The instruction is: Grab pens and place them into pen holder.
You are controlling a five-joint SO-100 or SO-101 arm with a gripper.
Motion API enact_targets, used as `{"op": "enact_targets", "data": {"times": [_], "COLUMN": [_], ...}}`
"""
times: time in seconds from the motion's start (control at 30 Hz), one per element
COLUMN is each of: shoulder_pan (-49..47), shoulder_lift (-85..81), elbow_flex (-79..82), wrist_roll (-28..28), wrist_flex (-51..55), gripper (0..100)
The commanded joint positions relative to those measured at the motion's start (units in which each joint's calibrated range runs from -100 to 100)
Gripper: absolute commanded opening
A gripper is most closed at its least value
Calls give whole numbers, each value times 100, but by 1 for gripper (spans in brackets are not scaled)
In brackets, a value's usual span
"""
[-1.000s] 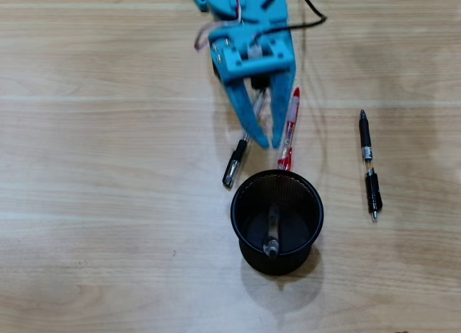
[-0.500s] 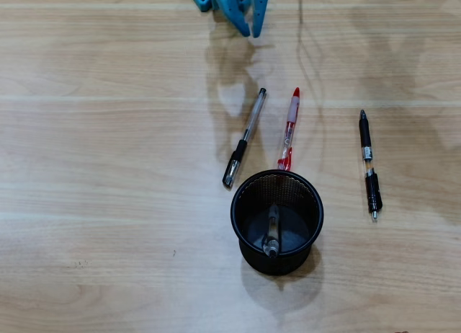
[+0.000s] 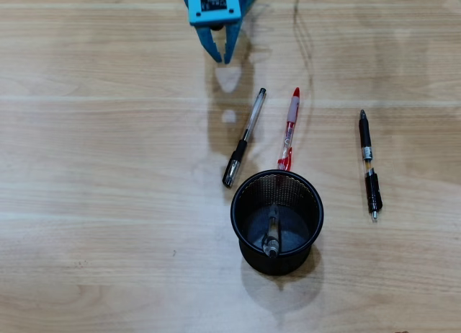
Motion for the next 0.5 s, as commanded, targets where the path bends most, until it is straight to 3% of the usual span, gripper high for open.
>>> {"op": "enact_targets", "data": {"times": [0.0,0.2,0.47], "shoulder_pan": [-239,-875,-1256], "shoulder_lift": [-87,367,694], "elbow_flex": [348,438,438], "wrist_roll": [-20,-340,-848], "wrist_flex": [-67,-84,-1289], "gripper": [2,2,2]}}
